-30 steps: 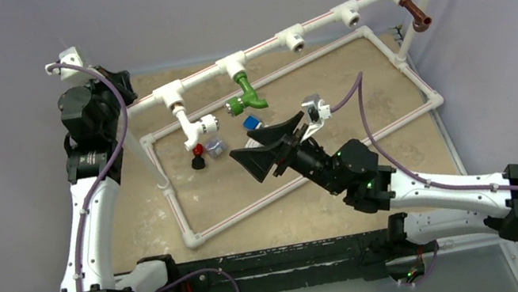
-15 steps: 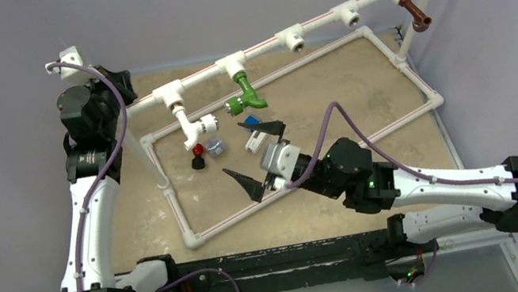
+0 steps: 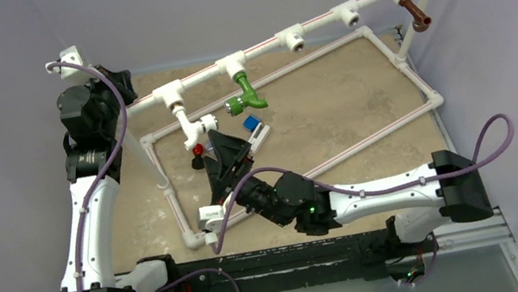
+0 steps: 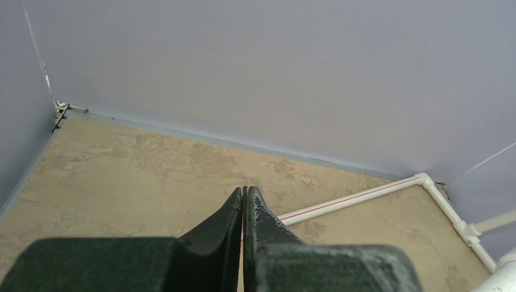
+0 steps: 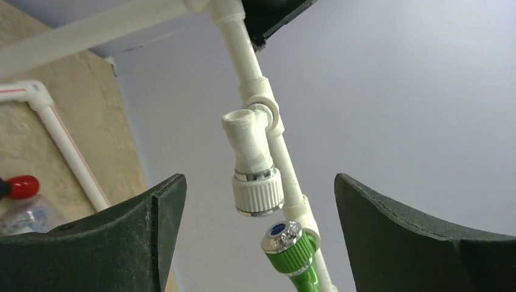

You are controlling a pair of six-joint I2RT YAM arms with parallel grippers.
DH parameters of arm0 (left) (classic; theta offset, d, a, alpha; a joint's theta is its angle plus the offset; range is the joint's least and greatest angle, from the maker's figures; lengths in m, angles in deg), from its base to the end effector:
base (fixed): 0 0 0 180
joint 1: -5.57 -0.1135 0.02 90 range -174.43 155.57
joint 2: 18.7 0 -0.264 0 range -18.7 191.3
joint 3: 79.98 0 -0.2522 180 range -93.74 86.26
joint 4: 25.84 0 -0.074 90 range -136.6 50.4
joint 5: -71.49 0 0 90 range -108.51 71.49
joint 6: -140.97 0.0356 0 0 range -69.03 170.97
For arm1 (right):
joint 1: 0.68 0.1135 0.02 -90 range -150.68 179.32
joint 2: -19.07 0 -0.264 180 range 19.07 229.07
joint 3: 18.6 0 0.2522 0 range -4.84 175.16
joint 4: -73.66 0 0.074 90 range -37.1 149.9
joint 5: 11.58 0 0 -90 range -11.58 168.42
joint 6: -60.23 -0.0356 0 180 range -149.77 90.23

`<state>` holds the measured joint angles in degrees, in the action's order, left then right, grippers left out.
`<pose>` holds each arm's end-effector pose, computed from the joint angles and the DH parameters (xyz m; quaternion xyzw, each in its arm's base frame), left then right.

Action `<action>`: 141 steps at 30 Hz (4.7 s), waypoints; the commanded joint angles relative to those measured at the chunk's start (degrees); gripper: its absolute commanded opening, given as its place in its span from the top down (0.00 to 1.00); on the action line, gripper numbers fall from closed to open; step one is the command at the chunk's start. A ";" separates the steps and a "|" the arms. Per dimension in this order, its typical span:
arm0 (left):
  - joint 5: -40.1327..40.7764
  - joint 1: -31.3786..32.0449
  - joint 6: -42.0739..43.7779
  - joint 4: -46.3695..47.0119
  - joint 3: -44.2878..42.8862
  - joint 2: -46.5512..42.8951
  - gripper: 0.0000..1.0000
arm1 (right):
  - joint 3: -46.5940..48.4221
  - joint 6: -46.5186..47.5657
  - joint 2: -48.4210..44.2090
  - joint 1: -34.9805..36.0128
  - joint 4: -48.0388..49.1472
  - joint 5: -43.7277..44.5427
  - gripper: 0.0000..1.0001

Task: Install the water faucets

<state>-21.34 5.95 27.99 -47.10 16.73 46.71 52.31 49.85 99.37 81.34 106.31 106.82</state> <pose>0.2595 -0.0035 0.4245 -0.1259 0.7166 -0.1564 0.6679 0.0613 0.3156 0.3742 -0.4937 0.2873 -0.1179 0.8123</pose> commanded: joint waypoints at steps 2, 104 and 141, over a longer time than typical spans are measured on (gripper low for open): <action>-2.92 -0.23 0.13 -18.16 5.20 4.10 1.00 | 5.12 12.71 5.78 -0.27 10.28 4.26 0.10; -4.20 -0.34 0.14 -18.07 5.48 3.50 1.00 | 12.87 -159.53 8.73 -7.05 18.25 21.58 1.00; -3.05 -0.18 -0.90 -21.27 -6.75 7.64 1.00 | 3.08 -128.59 -9.82 -7.75 -20.09 11.36 0.13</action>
<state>-22.19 4.18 27.77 -58.62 10.04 50.66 55.78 -91.63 93.16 73.71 90.62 117.42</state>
